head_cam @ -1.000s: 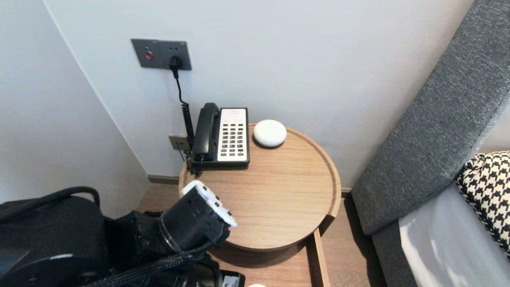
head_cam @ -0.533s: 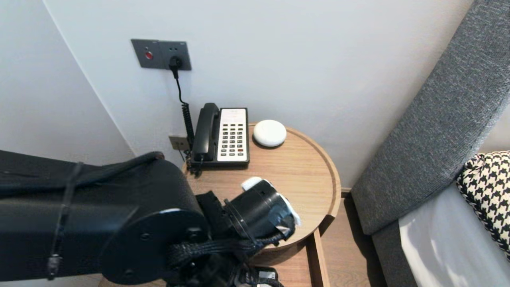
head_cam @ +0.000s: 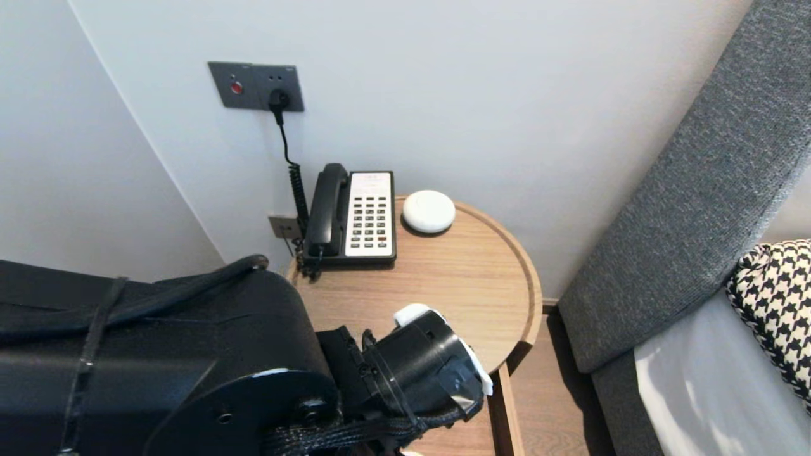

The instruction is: Open the nightstand drawer, then take the remote control out of the drawer one by one and place them on the table

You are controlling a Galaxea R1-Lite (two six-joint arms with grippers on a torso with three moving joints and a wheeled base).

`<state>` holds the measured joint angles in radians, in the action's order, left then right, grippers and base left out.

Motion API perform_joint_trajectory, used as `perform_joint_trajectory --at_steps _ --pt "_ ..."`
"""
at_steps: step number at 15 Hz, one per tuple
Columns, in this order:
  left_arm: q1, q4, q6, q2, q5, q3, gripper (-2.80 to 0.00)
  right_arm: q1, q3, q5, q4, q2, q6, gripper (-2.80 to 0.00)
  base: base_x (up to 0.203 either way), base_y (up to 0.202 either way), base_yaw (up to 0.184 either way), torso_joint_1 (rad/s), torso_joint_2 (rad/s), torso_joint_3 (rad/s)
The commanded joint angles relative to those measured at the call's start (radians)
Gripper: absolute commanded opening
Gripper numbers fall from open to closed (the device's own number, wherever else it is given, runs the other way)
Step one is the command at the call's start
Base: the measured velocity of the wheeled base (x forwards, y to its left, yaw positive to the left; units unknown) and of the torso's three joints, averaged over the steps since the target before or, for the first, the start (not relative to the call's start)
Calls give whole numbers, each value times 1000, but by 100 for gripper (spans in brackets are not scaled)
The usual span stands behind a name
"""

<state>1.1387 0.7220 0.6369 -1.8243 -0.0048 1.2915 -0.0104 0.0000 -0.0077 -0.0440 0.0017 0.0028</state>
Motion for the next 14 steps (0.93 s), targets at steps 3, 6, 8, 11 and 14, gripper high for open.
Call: perform_joint_trajectory --at_steps 3,6,8,11,14 --pt "-21 -1 -246 132 -78 -75 -280 0 26 0 0 1 0 -280 0 0 0 0 0 0" --pt "-119 -12 -469 143 -158 -127 -280 0 26 0 0 1 0 -280 0 0 0 0 0 0" --pt "-194 -62 -616 113 -220 -159 -280 0 26 0 0 1 0 -280 0 0 0 0 0 0" --pt "-231 -145 -714 40 -250 -174 -280 0 26 0 0 1 0 -280 0 0 0 0 0 0" --pt "-224 -165 -754 11 -251 -129 0 0 26 0 0 1 0 -280 0 0 0 0 0 0"
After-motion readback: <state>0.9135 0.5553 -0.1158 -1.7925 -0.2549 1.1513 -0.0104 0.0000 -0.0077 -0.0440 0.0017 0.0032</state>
